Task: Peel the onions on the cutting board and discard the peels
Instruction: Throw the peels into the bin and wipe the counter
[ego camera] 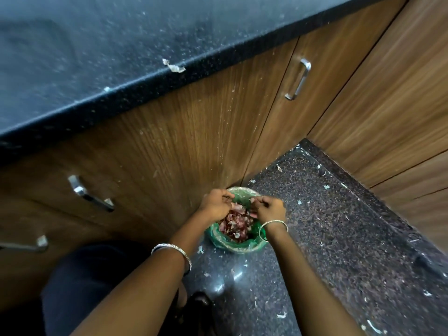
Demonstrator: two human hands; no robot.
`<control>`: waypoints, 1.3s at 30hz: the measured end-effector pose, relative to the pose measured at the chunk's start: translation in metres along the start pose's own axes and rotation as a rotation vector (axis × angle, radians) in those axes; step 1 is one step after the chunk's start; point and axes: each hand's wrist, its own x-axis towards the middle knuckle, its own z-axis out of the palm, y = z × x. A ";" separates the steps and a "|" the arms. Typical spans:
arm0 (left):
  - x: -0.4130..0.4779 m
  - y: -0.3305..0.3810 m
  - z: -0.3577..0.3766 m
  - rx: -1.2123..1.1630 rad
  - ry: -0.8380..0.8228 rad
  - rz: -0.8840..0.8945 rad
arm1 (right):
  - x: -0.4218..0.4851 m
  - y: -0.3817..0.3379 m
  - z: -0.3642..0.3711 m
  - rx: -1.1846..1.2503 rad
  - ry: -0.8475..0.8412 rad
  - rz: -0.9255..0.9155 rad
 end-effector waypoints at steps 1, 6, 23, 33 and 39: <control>-0.007 0.001 -0.004 -0.009 0.017 0.023 | -0.023 -0.028 -0.002 0.009 0.009 -0.018; -0.046 0.004 -0.039 -0.143 0.075 0.108 | -0.080 -0.085 0.000 0.057 0.021 -0.116; -0.288 0.002 -0.219 -0.231 0.463 0.519 | -0.302 -0.270 0.049 0.124 -0.244 -0.768; -0.410 -0.053 -0.342 -0.156 0.930 0.376 | -0.408 -0.371 0.138 -0.070 -0.339 -1.141; -0.426 -0.086 -0.384 -0.140 1.088 0.184 | -0.410 -0.422 0.226 -0.498 -0.526 -1.227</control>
